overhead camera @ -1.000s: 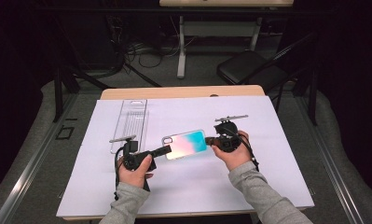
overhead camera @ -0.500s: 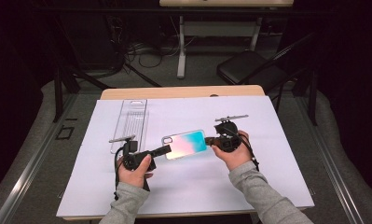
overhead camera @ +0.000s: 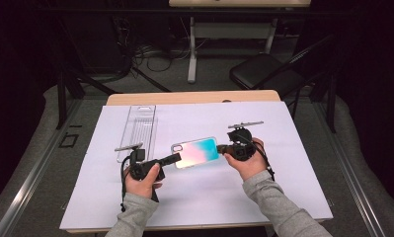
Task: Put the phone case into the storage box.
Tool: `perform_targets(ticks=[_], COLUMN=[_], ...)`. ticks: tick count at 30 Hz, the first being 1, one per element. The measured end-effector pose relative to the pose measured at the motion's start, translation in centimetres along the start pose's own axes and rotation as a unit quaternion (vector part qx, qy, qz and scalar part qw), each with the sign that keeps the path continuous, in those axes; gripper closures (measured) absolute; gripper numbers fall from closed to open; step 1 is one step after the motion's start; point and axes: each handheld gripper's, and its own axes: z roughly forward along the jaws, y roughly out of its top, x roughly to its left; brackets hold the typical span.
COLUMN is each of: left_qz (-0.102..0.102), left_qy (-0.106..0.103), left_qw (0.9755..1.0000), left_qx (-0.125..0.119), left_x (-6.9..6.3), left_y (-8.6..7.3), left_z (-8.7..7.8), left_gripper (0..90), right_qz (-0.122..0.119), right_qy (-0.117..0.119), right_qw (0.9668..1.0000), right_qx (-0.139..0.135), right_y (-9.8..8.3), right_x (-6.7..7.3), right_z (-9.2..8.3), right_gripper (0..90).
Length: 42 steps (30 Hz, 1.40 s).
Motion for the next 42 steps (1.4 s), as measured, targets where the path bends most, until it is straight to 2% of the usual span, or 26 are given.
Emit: perform_targets(ticks=[19,35,42], left_qz=[-0.005,0.009,0.024], left_qy=[-0.003,0.004,0.008], left_qw=[0.9999,0.9999,0.9997], left_qx=[-0.011,-0.003,0.006], left_x=[0.2,0.1,-0.2], left_y=[0.2,0.5,0.8], left_z=[-0.5,-0.8,-1.0], left_gripper=[81.3,81.3,81.3], right_qz=[-0.001,-0.009,-0.015], right_qy=[0.008,0.016,0.020], right_qw=[1.0000,0.9998,0.9997], right_qx=[-0.005,-0.006,-0.006], right_y=[0.0,0.1,0.1], right_x=[-0.1,0.0,-0.1], right_z=[-0.3,-0.8,-1.1], right_gripper=[78.6,71.6,68.9])
